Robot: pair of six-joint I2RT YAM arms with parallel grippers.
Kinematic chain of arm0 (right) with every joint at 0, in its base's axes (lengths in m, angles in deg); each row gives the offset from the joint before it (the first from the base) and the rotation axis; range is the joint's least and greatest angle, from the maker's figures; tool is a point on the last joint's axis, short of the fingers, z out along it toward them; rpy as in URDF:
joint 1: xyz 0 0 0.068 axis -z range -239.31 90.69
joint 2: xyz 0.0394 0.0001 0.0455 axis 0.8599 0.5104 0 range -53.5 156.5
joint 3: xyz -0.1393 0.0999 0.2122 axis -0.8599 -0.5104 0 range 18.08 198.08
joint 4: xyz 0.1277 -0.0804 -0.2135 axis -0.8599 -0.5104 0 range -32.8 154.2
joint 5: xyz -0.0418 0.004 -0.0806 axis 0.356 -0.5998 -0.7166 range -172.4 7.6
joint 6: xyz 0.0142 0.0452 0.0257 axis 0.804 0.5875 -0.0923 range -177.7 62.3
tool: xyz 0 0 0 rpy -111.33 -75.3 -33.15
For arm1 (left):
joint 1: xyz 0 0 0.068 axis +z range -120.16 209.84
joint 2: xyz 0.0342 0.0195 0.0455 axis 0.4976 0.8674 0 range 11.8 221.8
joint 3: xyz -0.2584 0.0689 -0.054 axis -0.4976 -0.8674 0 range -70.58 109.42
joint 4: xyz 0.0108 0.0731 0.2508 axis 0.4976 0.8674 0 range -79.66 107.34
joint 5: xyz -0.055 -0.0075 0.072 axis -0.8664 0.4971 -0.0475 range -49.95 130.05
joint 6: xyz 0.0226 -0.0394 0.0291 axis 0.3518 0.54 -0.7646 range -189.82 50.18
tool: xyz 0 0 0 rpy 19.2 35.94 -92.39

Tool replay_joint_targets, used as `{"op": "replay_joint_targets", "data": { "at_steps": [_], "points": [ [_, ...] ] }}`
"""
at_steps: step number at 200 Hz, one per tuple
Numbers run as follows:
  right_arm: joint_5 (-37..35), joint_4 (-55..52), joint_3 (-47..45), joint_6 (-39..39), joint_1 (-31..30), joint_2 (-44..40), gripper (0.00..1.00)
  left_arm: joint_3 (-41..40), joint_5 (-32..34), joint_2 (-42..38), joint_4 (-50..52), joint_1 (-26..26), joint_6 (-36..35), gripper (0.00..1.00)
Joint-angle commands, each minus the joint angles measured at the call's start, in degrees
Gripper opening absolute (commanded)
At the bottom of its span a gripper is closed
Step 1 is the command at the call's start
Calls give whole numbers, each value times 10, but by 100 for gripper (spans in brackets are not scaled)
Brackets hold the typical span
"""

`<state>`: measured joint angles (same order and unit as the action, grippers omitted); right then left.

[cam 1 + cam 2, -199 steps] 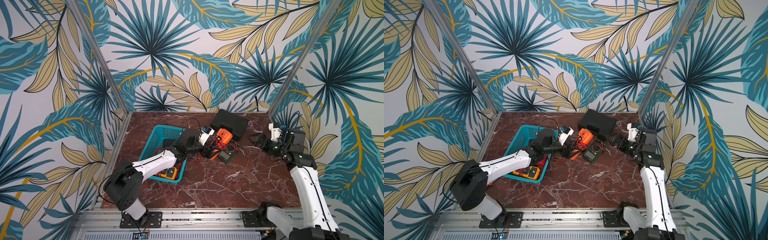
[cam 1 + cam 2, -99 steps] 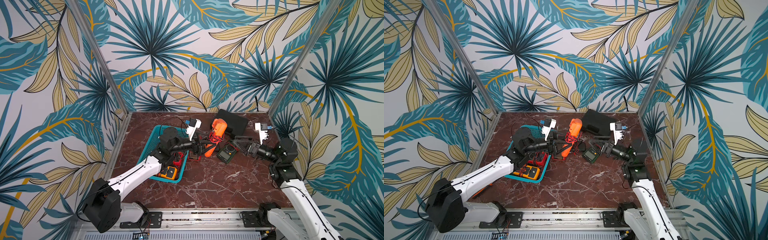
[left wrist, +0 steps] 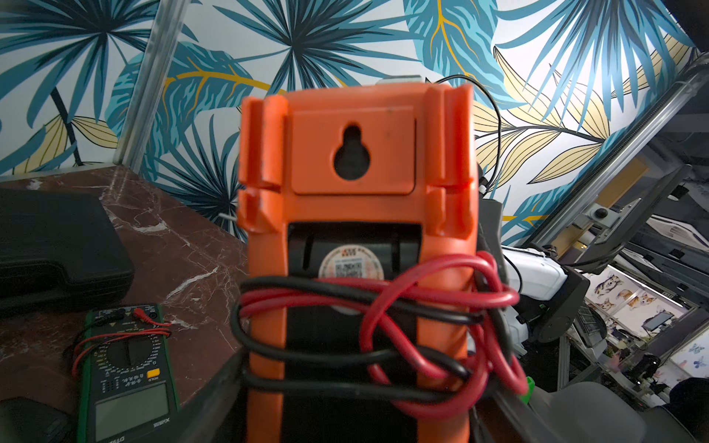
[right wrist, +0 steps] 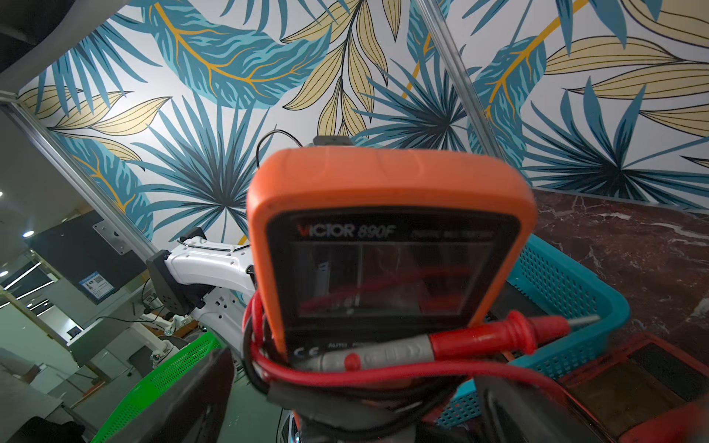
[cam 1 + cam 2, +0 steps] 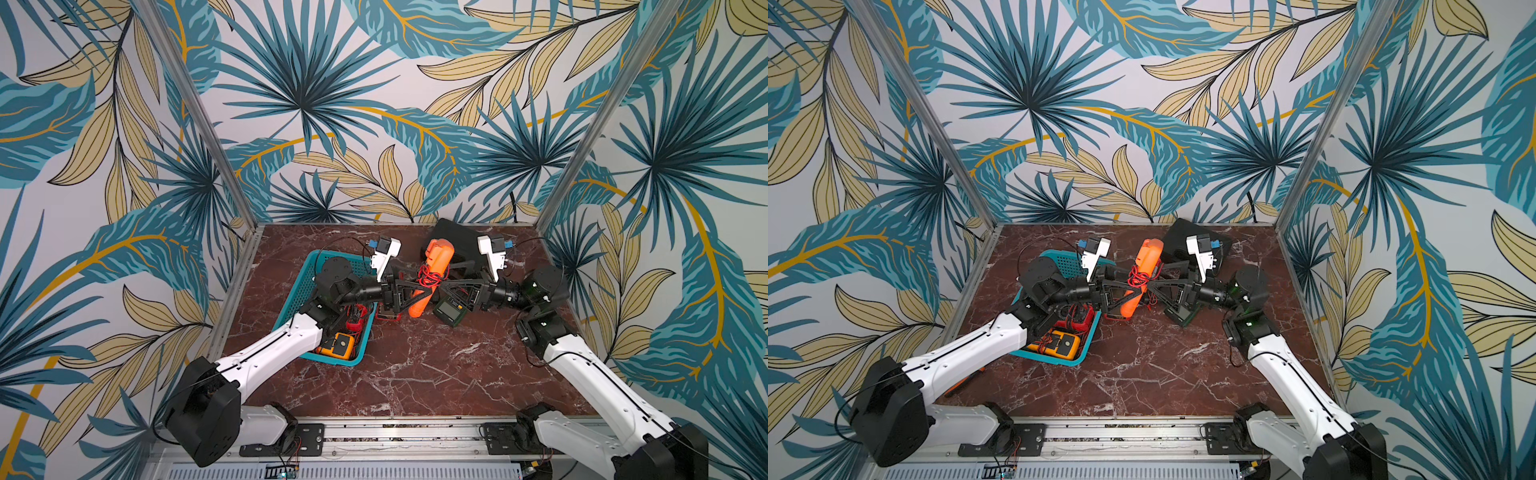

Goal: Put the multimeter into the basket
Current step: Place the multimeter in the basket.

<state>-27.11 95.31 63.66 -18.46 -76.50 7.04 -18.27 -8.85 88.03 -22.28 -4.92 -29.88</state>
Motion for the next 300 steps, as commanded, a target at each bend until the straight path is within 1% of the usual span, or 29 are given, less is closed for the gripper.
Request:
{"op": "replay_joint_targets", "data": {
  "at_steps": [1, 23, 47, 65, 102, 152, 161, 178, 186, 201, 223, 247, 268, 283, 293, 300],
  "points": [
    [-3, 21, 19, -21, -19, 9, 100, -4, -4, -15, -65, 3, 10, 0],
    [-14, 5, 35, -36, -31, 18, 100, -3, -13, -8, -80, 3, 22, 0],
    [-34, -33, 59, -61, -39, 38, 99, -4, -32, 5, -122, 2, 57, 0],
    [-45, -45, 73, -65, -41, 53, 99, -4, -40, 12, -139, 2, 73, 0],
    [-48, -35, 94, -56, -47, 76, 99, 1, -42, 16, -99, 0, 60, 0],
    [-25, -32, 112, -51, -51, 70, 100, 1, -23, 12, -37, -1, 28, 0],
    [-34, -53, 114, -63, -53, 65, 100, 1, -22, 13, -35, -1, 27, 0],
    [-89, -131, 123, -108, -60, 56, 100, 1, -22, 16, -37, -3, 29, 0],
    [-108, -169, 129, -123, -63, 55, 99, 0, -15, 14, -38, -5, 30, 0],
    [-122, -202, 132, -135, -64, 55, 99, -5, 15, 5, -27, -2, 25, 0],
    [-146, -253, 131, -156, -64, 50, 99, -14, 96, -27, 27, 10, 4, 0],
    [-168, -302, 128, -178, -64, 43, 100, -37, 164, -61, 40, 45, 20, 0],
    [-180, -324, 128, -188, -64, 36, 99, -58, 191, -84, 52, 83, 32, 0],
    [-195, -344, 134, -196, -65, 33, 100, -54, 203, -101, 111, 104, -6, 0],
    [-213, -368, 142, -204, -64, 31, 100, -43, 209, -114, 164, 117, -51, 0],
    [-231, -390, 149, -209, -64, 31, 100, -29, 201, -120, 206, 130, -93, 0]
  ]
}}
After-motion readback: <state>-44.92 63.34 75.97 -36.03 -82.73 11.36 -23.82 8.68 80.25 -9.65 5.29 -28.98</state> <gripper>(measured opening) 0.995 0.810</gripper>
